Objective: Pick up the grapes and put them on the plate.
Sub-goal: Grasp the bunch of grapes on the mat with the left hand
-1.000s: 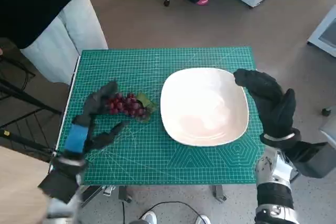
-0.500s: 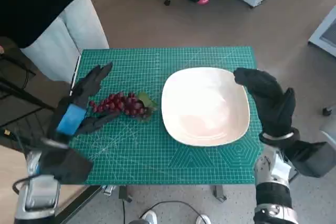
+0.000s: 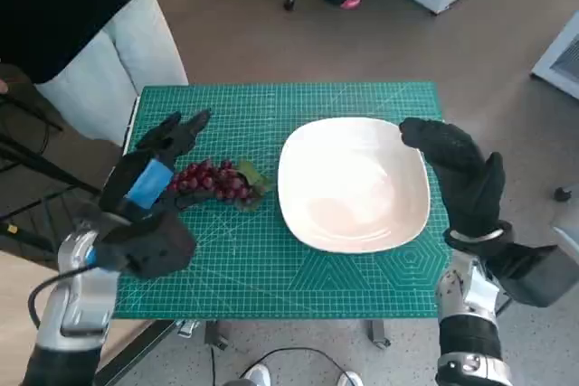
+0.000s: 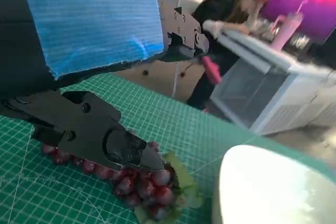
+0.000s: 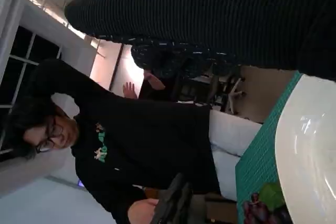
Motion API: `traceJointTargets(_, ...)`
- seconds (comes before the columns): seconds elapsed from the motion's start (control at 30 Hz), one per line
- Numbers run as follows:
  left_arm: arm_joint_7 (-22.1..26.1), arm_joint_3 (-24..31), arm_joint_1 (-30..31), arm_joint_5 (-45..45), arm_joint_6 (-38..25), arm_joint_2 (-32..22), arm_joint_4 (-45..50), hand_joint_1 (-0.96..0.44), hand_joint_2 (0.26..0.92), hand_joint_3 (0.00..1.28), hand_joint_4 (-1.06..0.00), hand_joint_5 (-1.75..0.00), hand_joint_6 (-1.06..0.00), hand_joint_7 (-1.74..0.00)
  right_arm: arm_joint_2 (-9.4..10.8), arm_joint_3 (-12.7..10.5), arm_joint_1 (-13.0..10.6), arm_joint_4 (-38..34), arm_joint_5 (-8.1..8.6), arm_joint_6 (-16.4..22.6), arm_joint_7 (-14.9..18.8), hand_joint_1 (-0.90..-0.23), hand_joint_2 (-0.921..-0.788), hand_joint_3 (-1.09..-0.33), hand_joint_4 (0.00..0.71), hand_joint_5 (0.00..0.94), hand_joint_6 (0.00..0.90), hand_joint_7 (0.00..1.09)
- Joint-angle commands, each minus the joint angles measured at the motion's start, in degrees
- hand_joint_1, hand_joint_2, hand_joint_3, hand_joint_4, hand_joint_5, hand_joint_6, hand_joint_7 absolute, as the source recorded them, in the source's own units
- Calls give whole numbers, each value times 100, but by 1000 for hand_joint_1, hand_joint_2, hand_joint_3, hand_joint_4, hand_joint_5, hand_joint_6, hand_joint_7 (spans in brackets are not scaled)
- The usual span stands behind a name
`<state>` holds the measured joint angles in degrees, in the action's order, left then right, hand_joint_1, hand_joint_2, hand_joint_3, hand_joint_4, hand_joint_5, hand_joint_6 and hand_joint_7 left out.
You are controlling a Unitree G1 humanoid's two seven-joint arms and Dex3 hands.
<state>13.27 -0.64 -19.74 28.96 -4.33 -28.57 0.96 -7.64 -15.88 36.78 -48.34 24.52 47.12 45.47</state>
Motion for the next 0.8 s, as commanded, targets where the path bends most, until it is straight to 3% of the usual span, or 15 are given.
traceJointTargets(0.03, 146, -230, -279, 47, -148, -65, -373, -321, 798, 0, -110, 0, -304, -3, 14, -4, -64, -98, -26, -9, -15, -396, -921, -506, 544, 0, 511, 3)
traceJointTargets(0.8, 905, -1072, -1347, 83, -1040, 13, -1742, -339, 784, 0, -43, 0, -259, 0, -47, -58, -55, -178, 63, -44, 117, -396, -921, -512, 542, 0, 509, 1)
